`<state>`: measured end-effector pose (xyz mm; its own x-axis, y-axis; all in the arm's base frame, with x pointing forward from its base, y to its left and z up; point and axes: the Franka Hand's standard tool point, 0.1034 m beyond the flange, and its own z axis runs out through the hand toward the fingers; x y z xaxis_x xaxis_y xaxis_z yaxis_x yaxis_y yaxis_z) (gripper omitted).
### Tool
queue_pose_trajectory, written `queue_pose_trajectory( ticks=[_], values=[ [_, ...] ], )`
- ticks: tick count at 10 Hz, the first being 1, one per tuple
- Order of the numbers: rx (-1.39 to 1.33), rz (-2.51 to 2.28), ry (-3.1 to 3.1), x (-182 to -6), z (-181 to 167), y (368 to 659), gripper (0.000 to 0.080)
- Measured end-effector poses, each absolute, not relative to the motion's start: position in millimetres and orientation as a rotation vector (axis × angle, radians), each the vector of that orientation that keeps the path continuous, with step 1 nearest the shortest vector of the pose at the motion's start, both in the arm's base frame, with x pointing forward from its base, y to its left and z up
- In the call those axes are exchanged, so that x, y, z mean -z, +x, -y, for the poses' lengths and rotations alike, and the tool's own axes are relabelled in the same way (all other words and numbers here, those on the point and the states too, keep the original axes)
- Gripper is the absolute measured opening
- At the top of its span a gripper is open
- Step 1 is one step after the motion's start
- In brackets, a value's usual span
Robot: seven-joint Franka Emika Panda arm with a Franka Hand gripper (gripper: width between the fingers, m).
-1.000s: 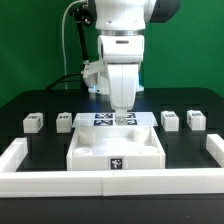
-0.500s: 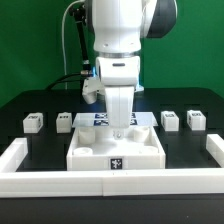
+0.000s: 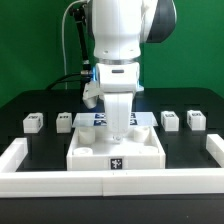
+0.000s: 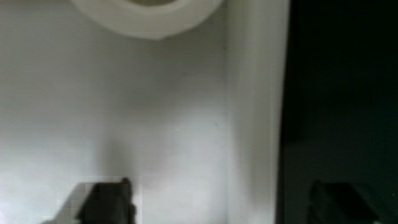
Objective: Assemble square table
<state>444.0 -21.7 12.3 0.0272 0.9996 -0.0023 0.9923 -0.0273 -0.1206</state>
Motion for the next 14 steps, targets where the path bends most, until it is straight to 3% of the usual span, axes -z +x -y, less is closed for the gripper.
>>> queue_pose_trajectory(
  ticks=[1,2,3,4,10,14],
  values=[
    [-0.132,2.129,-2.189,-12.3,22,444,0.0353],
    [-0.132,2.129,-2.189,-12.2,22,444,0.0353],
    [-0.132,2.129,-2.188,-12.2,22,444,0.0147],
    [-0.126,2.132,-2.193,-13.3,22,445,0.0065],
    [-0.124,2.128,-2.199,-13.4,21,446,0.0065],
    [-0.143,2.104,-2.199,-20.2,-25,458,0.0065]
  ],
)
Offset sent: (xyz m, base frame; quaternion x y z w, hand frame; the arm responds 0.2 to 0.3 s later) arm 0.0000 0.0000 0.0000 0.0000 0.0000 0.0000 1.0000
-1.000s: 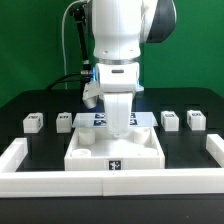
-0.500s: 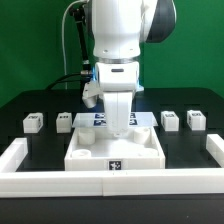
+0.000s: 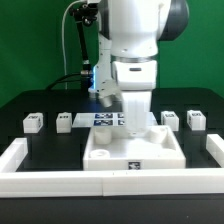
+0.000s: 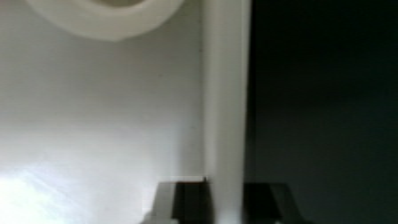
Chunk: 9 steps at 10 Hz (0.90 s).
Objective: Assemble square table
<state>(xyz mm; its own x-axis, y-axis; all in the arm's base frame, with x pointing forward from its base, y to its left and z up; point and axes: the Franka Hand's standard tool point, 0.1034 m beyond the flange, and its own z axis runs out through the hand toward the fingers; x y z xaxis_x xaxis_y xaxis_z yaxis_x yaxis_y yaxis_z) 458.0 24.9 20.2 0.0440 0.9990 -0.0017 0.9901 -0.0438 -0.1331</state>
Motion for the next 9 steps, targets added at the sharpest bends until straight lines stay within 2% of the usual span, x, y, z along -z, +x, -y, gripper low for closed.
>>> queue_pose_trajectory(
  ticks=[5,9],
  values=[
    [-0.159,2.045,-2.249,-22.6,-31,460,0.0065],
    [-0.119,2.075,-2.221,-20.2,-64,462,0.0065]
  ],
)
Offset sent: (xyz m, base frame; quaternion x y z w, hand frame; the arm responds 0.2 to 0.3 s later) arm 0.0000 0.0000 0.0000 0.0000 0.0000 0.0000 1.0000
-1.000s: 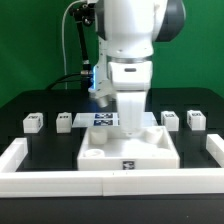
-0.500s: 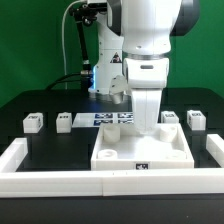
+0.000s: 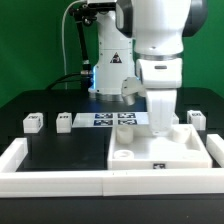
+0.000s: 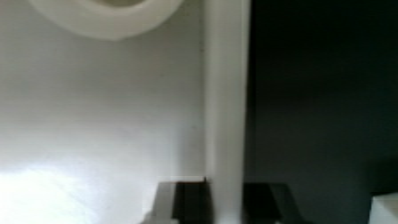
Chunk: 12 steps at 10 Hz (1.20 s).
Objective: Assemble square table
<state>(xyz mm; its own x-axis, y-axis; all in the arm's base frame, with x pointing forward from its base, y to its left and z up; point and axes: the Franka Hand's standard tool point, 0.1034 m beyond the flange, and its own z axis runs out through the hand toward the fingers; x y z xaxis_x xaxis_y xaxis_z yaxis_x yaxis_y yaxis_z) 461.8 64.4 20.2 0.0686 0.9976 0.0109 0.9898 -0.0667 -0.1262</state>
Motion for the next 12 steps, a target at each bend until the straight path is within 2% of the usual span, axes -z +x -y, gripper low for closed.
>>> queue_pose_trajectory(
  ticks=[4,12],
  values=[
    [-0.082,2.163,-2.133,-13.0,-70,466,0.0065],
    [-0.051,2.125,-2.191,-12.9,-74,485,0.0065]
  ],
)
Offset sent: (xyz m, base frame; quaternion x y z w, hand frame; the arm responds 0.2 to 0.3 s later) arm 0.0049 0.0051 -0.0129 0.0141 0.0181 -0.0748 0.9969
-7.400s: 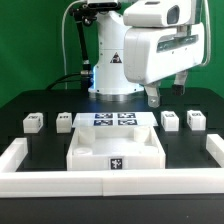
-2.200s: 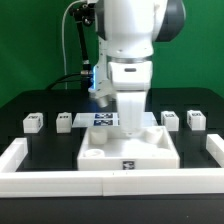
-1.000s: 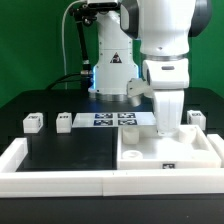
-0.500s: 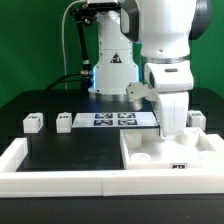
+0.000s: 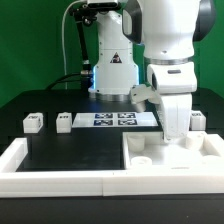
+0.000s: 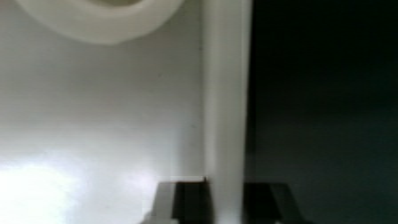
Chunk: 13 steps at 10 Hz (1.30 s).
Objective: Assemble square table
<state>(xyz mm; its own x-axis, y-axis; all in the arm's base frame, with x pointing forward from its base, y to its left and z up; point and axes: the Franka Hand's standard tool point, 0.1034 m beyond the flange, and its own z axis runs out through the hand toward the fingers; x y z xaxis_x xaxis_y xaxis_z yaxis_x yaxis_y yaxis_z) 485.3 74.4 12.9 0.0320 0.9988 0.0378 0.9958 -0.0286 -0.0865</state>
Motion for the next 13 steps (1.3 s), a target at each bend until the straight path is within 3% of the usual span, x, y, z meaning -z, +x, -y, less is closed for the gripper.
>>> queue_pose_trajectory(
  ticks=[2,3,4,6,7,8,10,13],
  values=[
    [-0.05,2.124,-2.193,-12.7,-74,485,0.0083],
    [-0.05,2.123,-2.193,-12.6,-74,485,0.0295],
    [-0.05,2.123,-2.194,-12.5,-73,485,0.0295],
    [-0.05,2.122,-2.194,-12.5,-73,485,0.0568],
    [-0.05,2.122,-2.195,-12.4,-73,485,0.0568],
    [-0.051,2.121,-2.195,-12.4,-73,485,0.0631],
    [-0.041,2.086,-2.237,-14.1,-73,485,0.0647],
    [-0.014,1.862,-2.481,-46.1,-80,464,0.0649]
  ],
)
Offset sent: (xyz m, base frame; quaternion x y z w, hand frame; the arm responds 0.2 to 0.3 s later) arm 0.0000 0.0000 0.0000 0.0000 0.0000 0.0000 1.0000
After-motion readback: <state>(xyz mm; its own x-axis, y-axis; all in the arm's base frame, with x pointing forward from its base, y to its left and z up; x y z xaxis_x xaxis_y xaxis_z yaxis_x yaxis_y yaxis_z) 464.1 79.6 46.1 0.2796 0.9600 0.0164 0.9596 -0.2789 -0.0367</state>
